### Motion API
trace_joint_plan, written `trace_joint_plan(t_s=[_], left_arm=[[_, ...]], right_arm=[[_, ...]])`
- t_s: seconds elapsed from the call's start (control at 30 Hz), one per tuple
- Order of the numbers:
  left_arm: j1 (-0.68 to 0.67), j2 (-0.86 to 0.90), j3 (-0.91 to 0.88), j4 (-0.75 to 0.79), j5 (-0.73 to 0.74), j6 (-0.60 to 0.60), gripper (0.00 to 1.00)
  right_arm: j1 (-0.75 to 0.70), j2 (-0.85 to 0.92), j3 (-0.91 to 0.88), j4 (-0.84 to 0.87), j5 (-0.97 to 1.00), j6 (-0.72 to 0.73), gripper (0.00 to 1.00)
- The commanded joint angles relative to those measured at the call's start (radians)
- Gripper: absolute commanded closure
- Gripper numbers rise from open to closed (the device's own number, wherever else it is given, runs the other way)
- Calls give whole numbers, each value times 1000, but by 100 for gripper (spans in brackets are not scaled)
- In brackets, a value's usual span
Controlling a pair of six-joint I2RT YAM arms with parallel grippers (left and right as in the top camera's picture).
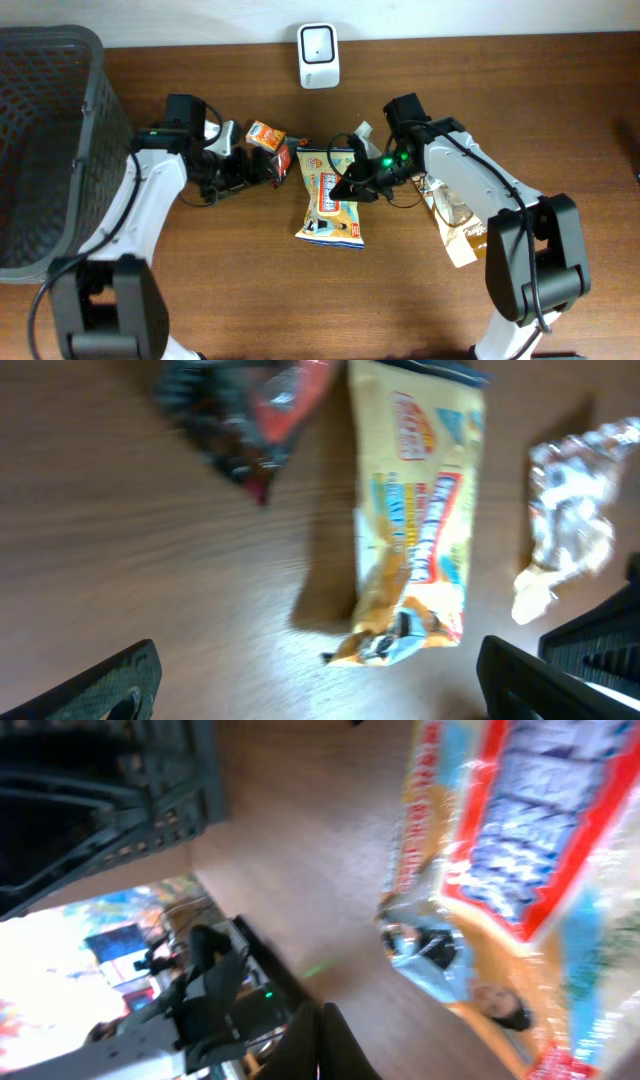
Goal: Scan the item barcode
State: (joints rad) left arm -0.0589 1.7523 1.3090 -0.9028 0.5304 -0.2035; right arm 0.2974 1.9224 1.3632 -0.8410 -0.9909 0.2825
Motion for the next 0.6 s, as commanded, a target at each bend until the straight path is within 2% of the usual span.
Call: trace_joint_plan(t_s=[0.0, 0.13, 0.17, 0.2, 0.27, 0.3, 0.33, 0.4, 0.47, 0.5, 0.57], left_arm=[[-12, 98, 1, 35, 236, 126, 1], [-43, 181, 1, 63, 296, 160, 1], [-51, 191, 1, 64, 296, 160, 1], [-69, 212, 1, 65, 296, 160, 1], [-98, 238, 1, 66, 296, 160, 1], [-114, 247, 1, 69, 296, 160, 1], [-129, 254, 1, 74, 295, 160, 1], [-167, 265, 1, 92, 292, 159, 1], [-206, 278, 1, 112, 288, 150, 1], [-221, 287, 1, 122, 269, 133, 0], [-249, 311, 1, 140, 227, 79, 1]], right_arm=[[18, -11, 17, 2, -86, -22, 96], [8, -11, 18, 2, 37, -39, 96], [3, -11, 18, -2, 84, -39, 92], [-5, -11, 19, -18, 169, -39, 76], [-19, -11, 31, -71, 315, -39, 36], [-25, -11, 34, -91, 355, -39, 27], [-31, -11, 34, -99, 368, -39, 22], [-41, -11, 34, -107, 369, -40, 20], [-51, -11, 34, -114, 380, -43, 11], [-57, -11, 34, -120, 393, -43, 4], [-64, -11, 34, -141, 474, -43, 1]])
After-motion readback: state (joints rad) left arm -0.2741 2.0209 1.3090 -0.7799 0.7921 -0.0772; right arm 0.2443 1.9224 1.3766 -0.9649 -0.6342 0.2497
